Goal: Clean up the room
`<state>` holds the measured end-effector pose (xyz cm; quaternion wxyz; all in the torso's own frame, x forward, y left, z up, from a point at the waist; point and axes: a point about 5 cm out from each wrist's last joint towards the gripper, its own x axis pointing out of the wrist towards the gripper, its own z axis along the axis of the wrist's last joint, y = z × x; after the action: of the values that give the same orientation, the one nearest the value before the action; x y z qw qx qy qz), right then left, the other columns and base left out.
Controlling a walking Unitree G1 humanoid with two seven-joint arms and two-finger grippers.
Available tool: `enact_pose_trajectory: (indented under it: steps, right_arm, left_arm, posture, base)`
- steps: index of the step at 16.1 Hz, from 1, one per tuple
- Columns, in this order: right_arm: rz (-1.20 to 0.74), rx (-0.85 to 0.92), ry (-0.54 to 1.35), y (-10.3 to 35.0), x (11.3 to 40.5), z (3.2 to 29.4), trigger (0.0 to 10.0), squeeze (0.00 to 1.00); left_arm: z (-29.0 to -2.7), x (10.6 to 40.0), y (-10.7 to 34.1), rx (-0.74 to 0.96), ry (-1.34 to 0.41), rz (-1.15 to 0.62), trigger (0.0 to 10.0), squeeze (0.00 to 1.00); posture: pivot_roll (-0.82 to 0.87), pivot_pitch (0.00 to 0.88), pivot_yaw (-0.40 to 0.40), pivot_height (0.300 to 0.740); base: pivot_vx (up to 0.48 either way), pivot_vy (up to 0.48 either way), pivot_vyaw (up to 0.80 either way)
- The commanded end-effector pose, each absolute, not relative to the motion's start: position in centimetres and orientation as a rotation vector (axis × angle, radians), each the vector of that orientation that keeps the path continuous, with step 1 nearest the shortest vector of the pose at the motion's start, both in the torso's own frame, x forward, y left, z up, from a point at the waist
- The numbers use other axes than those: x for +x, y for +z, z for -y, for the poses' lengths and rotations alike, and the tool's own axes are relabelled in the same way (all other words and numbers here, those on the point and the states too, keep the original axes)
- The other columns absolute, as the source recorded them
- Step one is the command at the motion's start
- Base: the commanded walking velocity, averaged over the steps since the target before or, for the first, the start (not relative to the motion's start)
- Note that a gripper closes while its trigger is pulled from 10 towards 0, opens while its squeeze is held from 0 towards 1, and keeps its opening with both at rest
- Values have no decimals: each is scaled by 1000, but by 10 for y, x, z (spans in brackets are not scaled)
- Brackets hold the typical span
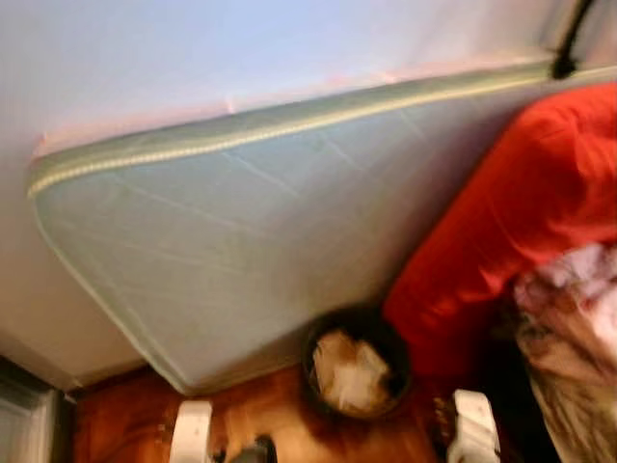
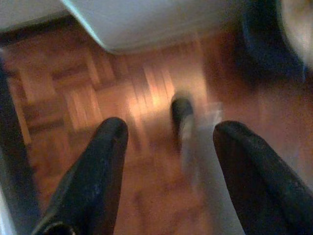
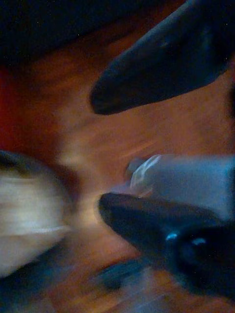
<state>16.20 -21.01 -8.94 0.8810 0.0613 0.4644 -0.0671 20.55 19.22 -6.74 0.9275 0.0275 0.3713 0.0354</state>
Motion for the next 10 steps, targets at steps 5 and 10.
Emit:
enact_pose_trajectory:
  steps: [5, 10]
  right_arm:
    - [-904, 125, -125, -79, 185, 208, 10000, 0]
    - [-915, 119, -119, -79, 185, 208, 10000, 0]
  left_arm:
    - [-197, 173, -84, 62, 93, -875, 10000, 0]
    - [-194, 173, -85, 50, 96, -873, 10000, 0]
  posture:
    - [39, 134, -19, 740]
    - [41, 137, -25, 740]
  base:
    - [0, 0, 0]
    - [0, 0, -599]
